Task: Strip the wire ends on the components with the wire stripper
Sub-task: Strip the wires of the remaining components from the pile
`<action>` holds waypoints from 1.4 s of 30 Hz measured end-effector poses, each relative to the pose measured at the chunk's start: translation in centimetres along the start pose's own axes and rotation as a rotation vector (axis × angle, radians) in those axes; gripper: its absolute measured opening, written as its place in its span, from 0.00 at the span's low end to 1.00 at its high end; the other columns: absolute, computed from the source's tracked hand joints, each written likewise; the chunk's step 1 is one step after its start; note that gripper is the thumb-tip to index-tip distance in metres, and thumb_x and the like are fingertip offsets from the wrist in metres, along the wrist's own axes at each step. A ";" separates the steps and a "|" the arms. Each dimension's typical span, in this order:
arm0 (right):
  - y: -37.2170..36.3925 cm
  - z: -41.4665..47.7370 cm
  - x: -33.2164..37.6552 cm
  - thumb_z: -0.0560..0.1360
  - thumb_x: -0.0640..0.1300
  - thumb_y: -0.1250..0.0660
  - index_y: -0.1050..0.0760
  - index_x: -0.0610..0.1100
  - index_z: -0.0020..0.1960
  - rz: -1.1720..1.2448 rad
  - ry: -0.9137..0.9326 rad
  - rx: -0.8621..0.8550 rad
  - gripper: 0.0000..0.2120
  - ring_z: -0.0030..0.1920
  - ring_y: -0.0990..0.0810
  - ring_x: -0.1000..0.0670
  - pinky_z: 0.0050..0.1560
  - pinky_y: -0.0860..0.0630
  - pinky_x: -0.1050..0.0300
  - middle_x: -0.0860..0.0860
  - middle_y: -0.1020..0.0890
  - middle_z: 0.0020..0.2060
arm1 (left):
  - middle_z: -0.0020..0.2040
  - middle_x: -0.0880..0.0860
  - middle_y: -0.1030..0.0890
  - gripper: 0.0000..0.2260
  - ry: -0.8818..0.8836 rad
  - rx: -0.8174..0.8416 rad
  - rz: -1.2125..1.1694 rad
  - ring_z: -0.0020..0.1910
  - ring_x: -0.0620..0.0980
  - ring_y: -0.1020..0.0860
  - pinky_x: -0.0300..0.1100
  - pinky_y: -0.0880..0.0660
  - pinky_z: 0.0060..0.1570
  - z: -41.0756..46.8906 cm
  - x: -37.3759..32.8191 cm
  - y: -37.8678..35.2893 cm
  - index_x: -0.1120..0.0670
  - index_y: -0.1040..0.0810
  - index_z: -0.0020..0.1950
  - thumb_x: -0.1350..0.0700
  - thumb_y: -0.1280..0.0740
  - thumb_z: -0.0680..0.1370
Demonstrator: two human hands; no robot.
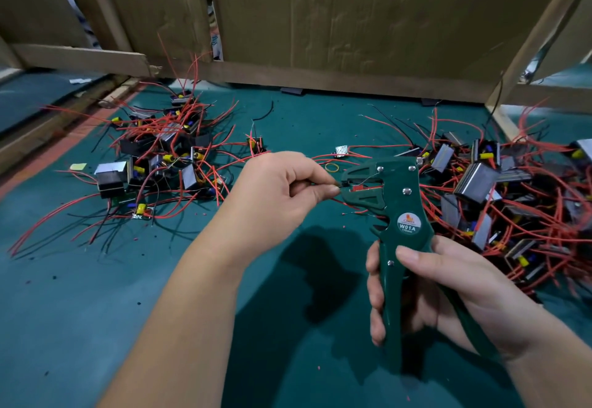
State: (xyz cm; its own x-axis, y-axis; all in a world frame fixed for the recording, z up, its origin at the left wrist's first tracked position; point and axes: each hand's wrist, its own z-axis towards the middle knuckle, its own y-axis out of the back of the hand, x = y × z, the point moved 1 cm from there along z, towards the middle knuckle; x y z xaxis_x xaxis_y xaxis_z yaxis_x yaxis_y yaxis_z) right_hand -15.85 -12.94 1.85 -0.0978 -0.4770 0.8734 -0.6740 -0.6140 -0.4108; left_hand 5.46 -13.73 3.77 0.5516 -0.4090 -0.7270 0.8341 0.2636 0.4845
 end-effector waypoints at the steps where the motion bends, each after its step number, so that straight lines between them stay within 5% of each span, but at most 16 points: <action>1: 0.0 0.0 0.0 0.63 0.52 0.22 0.23 0.36 0.50 -0.004 -0.005 -0.005 0.24 0.35 0.21 0.33 0.35 0.23 0.45 0.34 0.23 0.37 | 0.26 0.49 0.30 0.02 -0.011 -0.002 0.032 0.27 0.44 0.35 0.33 0.36 0.30 0.0 0.0 0.0 0.55 0.17 0.38 0.60 0.27 0.71; 6: 0.0 0.1 -0.1 0.63 0.56 0.22 0.23 0.38 0.48 -0.047 -0.014 -0.030 0.25 0.33 0.20 0.34 0.33 0.23 0.47 0.36 0.23 0.36 | 0.26 0.47 0.31 0.03 -0.058 0.011 0.117 0.31 0.50 0.32 0.35 0.35 0.33 0.1 0.0 0.1 0.56 0.17 0.39 0.58 0.27 0.70; 15: -0.1 0.0 -0.2 0.60 0.59 0.21 0.23 0.41 0.44 -0.093 -0.006 -0.090 0.25 0.29 0.21 0.37 0.30 0.23 0.49 0.36 0.23 0.34 | 0.27 0.44 0.32 0.05 -0.095 0.028 0.180 0.31 0.43 0.34 0.32 0.36 0.33 0.2 0.0 0.0 0.56 0.17 0.40 0.55 0.29 0.71; 21: -0.3 0.0 -0.1 0.60 0.58 0.21 0.24 0.40 0.43 -0.055 0.034 -0.110 0.25 0.29 0.22 0.37 0.32 0.23 0.45 0.37 0.24 0.33 | 0.27 0.45 0.32 0.04 0.027 0.038 0.075 0.27 0.42 0.34 0.31 0.37 0.29 -0.1 0.0 -0.5 0.47 0.22 0.38 0.53 0.33 0.73; 28: -1.3 1.1 -0.7 0.67 0.56 0.27 0.29 0.40 0.37 0.126 0.126 -0.266 0.20 0.18 0.32 0.45 0.27 0.26 0.49 0.42 0.31 0.26 | 0.32 0.43 0.26 0.06 0.100 0.027 0.094 0.31 0.40 0.30 0.28 0.36 0.34 -0.1 0.1 -1.2 0.49 0.24 0.40 0.56 0.32 0.77; 35: 0.0 1.0 0.5 0.58 0.51 0.24 0.21 0.40 0.45 0.394 0.294 -0.183 0.20 0.37 0.19 0.37 0.41 0.21 0.40 0.39 0.21 0.38 | 0.34 0.45 0.18 0.07 0.277 0.022 -0.111 0.28 0.36 0.26 0.30 0.30 0.34 0.0 0.3 -1.4 0.51 0.26 0.41 0.59 0.34 0.78; 42: 0.3 1.2 0.2 0.57 0.46 0.30 0.23 0.35 0.48 0.344 0.067 -0.186 0.22 0.36 0.20 0.35 0.38 0.21 0.38 0.36 0.22 0.38 | 0.27 0.42 0.23 0.06 0.337 -0.029 -0.377 0.24 0.37 0.30 0.28 0.33 0.27 0.2 0.2 -1.3 0.53 0.20 0.39 0.60 0.29 0.74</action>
State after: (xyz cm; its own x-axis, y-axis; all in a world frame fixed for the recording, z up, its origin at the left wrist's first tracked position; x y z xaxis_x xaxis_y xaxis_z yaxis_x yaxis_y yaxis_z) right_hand -15.17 -13.94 1.61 -0.3842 -0.5895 0.7106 -0.7140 -0.2982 -0.6334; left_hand 4.45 -14.30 3.11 0.1792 -0.1771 -0.9677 0.9729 0.1779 0.1476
